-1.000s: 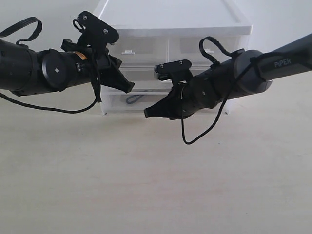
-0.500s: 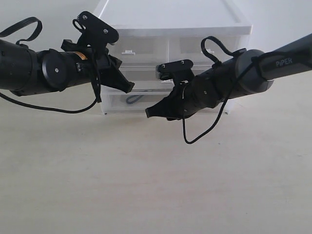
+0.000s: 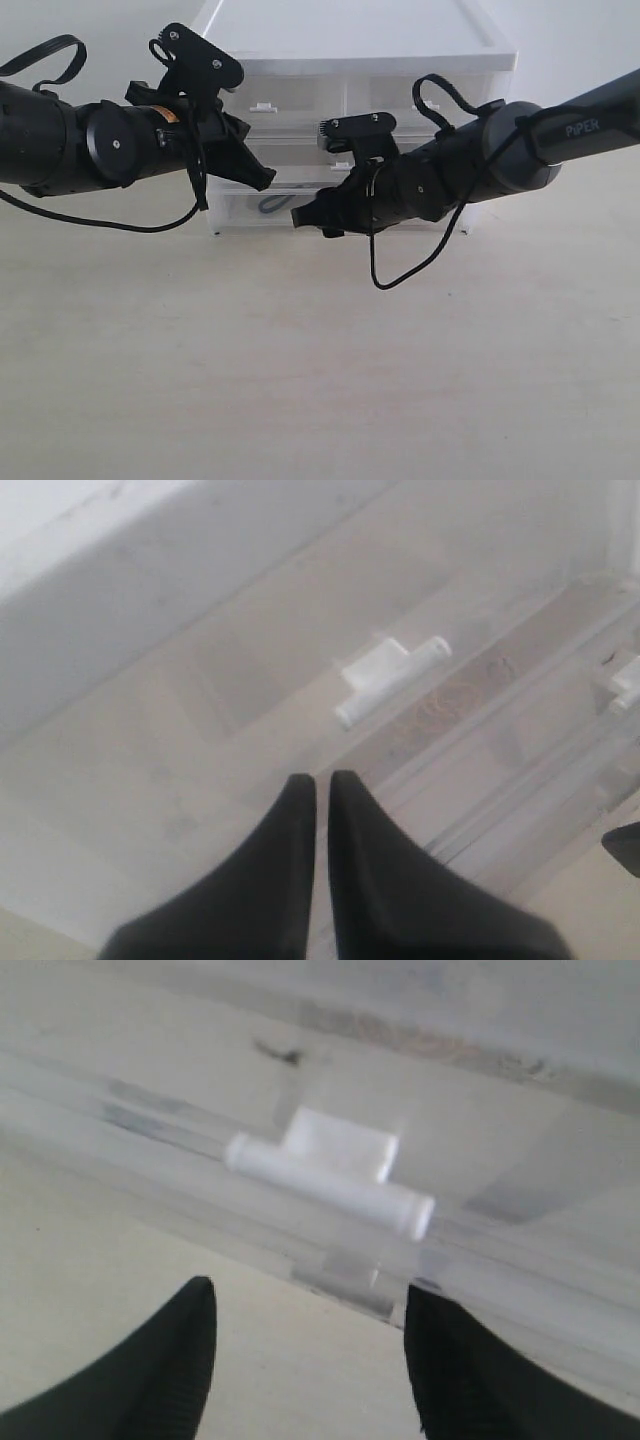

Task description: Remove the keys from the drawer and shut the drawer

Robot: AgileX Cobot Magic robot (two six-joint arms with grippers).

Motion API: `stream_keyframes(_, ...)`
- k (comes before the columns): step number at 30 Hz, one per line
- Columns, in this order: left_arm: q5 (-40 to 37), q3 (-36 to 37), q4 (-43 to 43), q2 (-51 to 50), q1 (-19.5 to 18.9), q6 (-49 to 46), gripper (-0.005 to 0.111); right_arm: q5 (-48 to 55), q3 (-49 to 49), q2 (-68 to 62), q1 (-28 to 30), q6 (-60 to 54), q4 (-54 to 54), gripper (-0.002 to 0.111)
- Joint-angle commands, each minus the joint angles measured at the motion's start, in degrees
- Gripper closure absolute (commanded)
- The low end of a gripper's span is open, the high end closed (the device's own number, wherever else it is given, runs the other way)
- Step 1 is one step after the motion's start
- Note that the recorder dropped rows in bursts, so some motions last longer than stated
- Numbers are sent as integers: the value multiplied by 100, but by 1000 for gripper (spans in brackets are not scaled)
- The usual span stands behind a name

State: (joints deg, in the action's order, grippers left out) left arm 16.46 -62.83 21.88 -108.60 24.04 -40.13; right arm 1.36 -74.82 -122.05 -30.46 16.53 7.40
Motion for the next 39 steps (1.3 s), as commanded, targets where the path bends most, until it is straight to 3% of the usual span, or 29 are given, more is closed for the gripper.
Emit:
stream_keyframes(1, 2083, -134, 407, -112, -280, 42, 102, -100, -11, 82, 24, 144, 0, 57)
stream_keyframes(39, 2083, -134, 407, -112, -280, 42, 102, -557, -465, -318, 178, 442, -93, 57)
